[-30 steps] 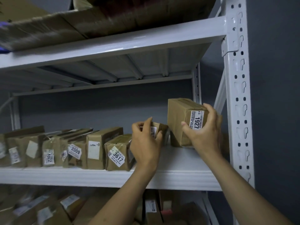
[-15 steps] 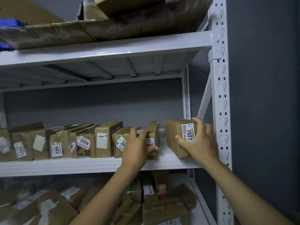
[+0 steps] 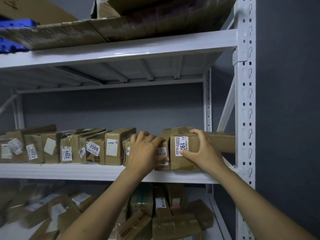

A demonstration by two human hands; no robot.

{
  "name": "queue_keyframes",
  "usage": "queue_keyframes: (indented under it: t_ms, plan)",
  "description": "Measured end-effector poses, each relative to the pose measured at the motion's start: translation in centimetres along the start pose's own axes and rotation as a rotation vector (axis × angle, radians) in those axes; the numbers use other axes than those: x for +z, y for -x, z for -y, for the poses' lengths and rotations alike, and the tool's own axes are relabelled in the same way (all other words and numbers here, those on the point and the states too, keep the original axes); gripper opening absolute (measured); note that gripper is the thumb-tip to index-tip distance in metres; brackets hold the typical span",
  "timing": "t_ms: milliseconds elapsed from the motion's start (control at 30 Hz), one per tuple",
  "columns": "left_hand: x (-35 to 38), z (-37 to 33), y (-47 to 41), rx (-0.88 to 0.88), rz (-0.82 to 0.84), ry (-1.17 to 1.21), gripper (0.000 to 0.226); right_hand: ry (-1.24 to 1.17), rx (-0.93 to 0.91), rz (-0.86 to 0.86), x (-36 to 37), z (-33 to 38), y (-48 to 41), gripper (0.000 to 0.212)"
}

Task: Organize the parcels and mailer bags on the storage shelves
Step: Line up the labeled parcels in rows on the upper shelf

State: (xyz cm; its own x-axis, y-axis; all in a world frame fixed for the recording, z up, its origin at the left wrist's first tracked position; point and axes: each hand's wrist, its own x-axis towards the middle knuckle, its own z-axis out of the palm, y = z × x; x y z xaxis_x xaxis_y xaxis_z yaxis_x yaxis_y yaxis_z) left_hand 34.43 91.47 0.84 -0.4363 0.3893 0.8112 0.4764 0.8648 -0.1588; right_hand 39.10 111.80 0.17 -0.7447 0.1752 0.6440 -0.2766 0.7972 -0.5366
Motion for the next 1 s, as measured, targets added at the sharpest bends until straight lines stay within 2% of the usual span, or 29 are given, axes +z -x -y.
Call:
queue_keyframes:
  t_ms: [67, 167, 267, 500, 667, 800, 900, 1000]
  plan:
    - [-0.2, 1.0, -0.4, -0.025, 0.072, -0.021, 0.073, -0.051, 0.004, 0.037, 0.5, -0.1, -0.2, 0.074]
    - [0.2, 2.4, -0.9, -0.106, 0.277, -0.008, 0.087, -0.12, 0.025, 0.074, 1.0, -0.1, -0.5, 0.074]
    - [0.4, 3.5, -1.1, -0.125, 0.372, 0.084, 0.087, -0.169, 0.022, 0.131, 1.9, 0.0, -0.6, 0.08]
    - [0.2, 4.6, -1.0, -0.139, 0.336, 0.144, 0.083, -0.184, -0.011, 0.166, 3.5, 0.3, -1.1, 0.087]
    - [0.2, 3.5, -0.5, -0.143, 0.305, 0.191, 0.102, -0.072, -0.023, 0.157, 3.5, 0.6, -1.4, 0.088]
    - [-0.7, 1.7, -1.2, -0.018, 0.199, 0.242, 0.089, 0.016, -0.028, 0.153, 2.8, 0.7, -1.3, 0.087]
    - [-0.7, 0.9, -1.9, 0.07, 0.241, 0.173, 0.078, 0.121, -0.037, 0.154, 1.4, 0.8, -0.9, 0.088]
    - [-0.6, 0.3, -2.4, 0.06, 0.229, 0.146, 0.074, 0.197, -0.066, 0.144, -0.2, 0.9, -0.1, 0.088]
